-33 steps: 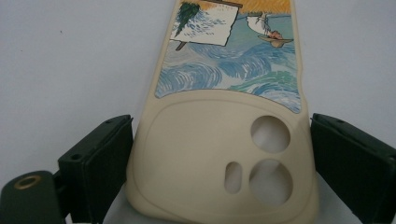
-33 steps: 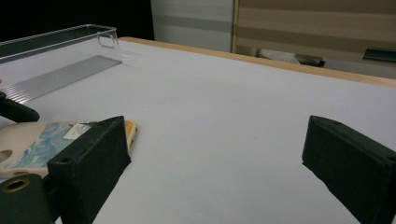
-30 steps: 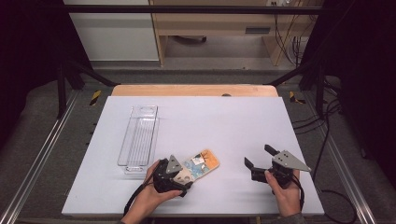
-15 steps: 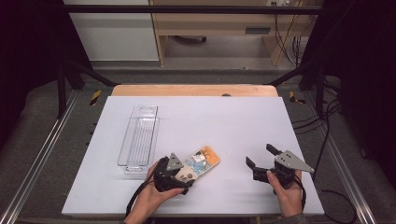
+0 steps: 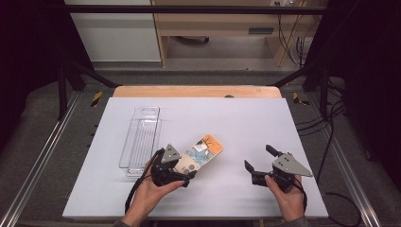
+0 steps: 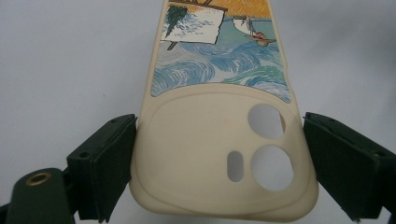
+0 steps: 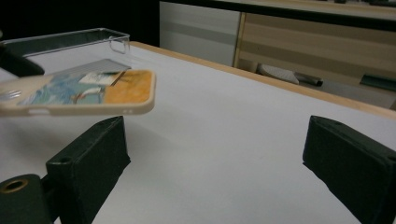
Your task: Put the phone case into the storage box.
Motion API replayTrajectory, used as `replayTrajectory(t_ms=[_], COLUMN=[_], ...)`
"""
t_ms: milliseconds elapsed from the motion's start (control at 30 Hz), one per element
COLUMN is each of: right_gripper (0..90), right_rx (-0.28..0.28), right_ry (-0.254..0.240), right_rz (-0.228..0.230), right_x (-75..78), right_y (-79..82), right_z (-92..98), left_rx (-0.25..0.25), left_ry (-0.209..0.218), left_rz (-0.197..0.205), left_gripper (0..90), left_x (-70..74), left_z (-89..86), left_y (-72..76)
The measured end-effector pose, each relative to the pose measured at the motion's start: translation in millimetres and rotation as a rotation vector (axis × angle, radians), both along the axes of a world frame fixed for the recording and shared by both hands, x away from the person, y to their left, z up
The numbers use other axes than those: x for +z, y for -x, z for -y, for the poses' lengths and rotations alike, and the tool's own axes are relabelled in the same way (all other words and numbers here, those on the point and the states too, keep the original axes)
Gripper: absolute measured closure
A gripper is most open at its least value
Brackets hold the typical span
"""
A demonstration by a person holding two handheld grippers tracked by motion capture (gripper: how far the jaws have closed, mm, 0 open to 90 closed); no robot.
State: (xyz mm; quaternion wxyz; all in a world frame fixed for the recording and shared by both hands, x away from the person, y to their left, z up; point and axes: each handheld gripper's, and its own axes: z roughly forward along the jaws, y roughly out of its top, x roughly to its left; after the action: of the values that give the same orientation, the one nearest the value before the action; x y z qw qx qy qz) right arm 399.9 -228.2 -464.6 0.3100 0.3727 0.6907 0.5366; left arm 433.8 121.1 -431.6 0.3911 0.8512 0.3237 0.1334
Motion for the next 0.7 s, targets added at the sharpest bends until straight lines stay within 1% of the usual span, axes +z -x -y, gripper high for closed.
replayTrajectory(t_ms=[67,100,133,200,300,433,567,667,700], right_gripper=[6.3,6.2,6.1,6.0,5.5,5.3,5.2,5.3,5.3], right_rx=[0.024,0.035,0.054,0.06,0.074,0.085,0.099,0.117,0.117], right_ry=[0.028,0.057,0.104,0.112,0.177,0.22,0.276,0.343,0.343], right_rz=[0.014,0.02,0.039,0.043,0.063,0.07,0.08,0.102,0.102], right_x=[4.5,6.6,10.6,11.9,15.7,19.5,22.5,24.3,24.3], right_y=[0.3,0.5,1.1,1.3,1.4,0.1,-1.8,-2.7,-2.7], right_z=[-7.9,-12.2,-19.1,-21.3,-28.8,-34.2,-41.2,-50.6,-50.6], left_rx=[-0.005,-0.009,-0.012,-0.022,-0.03,-0.033,-0.032,-0.028,-0.029], left_ry=[0.002,0.0,-0.004,-0.014,-0.027,-0.037,-0.048,-0.047,-0.049], left_rz=[0.004,0.006,0.008,0.012,0.018,0.016,0.018,0.013,0.012], left_gripper=[11.6,11.6,11.6,11.6,11.6,11.6,11.6,11.6,11.6], left_x=[8.4,12.3,16.0,22.9,31.2,38.8,45.3,49.0,49.8], left_z=[1.7,2.6,3.6,5.2,7.1,7.2,5.5,2.4,1.7], left_y=[-1.0,-1.7,-2.3,-4.0,-7.1,-10.9,-13.4,-15.2,-15.2])
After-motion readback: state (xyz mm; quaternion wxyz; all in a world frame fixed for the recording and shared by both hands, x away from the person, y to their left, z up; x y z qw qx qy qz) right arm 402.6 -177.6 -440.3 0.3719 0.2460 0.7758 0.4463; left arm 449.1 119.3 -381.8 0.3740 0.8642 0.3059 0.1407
